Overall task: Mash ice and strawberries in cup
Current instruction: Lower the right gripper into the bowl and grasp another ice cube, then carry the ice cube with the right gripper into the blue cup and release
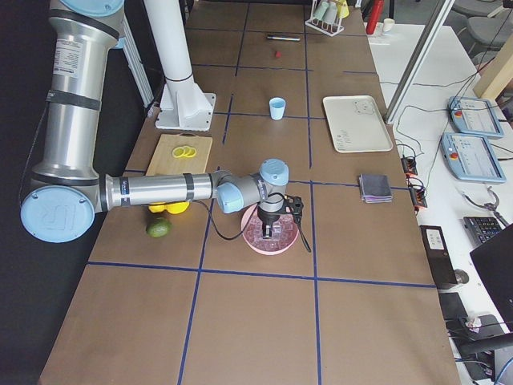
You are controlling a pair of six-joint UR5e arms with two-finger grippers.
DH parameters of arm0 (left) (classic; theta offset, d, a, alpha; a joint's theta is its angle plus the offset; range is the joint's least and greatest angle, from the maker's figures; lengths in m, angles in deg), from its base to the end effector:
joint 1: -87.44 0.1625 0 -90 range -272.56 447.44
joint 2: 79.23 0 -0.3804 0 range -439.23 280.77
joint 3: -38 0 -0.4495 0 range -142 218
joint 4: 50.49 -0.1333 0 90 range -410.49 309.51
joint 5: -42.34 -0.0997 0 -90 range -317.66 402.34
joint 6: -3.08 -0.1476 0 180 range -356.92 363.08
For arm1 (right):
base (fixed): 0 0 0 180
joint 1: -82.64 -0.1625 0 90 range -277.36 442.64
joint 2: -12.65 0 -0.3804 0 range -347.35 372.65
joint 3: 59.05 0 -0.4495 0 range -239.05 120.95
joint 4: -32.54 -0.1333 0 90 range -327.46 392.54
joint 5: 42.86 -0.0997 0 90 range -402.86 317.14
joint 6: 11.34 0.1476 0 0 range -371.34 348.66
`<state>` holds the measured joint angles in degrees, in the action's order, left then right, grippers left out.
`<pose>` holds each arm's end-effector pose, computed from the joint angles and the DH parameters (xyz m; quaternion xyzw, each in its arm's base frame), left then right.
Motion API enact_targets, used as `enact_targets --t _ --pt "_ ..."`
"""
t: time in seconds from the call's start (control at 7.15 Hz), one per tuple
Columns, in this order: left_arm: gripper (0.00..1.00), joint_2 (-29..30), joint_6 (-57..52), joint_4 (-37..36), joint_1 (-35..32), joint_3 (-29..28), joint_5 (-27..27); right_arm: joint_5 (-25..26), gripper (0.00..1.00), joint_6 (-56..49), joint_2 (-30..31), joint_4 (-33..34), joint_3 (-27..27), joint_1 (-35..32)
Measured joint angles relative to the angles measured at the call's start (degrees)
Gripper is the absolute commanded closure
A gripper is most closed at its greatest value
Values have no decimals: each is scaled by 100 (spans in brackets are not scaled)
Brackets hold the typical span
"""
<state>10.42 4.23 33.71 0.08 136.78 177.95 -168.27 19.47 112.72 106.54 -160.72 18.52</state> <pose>-0.0026 -0.5474 0.5756 0.0083 0.3880 0.0209 0.9214 -0.1815 -0.4835 0.6090 -0.0144 -0.3337 -0.0060 0.9426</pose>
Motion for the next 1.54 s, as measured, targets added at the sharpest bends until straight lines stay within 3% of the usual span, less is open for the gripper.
enact_targets --t 0.42,0.7,1.12,1.4,1.54 --pt "0 3 0 0 0 1 4 -206 99 214 241 43 -818 -4" --pt "0 2 0 0 0 1 1 -692 98 1122 108 19 -1344 203" --pt "0 0 0 0 0 1 0 -600 98 3989 -1510 37 -1511 1267" --pt "0 0 0 0 0 -4 0 319 97 5853 -2839 75 -1283 2419" --pt "0 0 0 0 1 -12 -2 875 97 6477 -3540 74 -879 2909"
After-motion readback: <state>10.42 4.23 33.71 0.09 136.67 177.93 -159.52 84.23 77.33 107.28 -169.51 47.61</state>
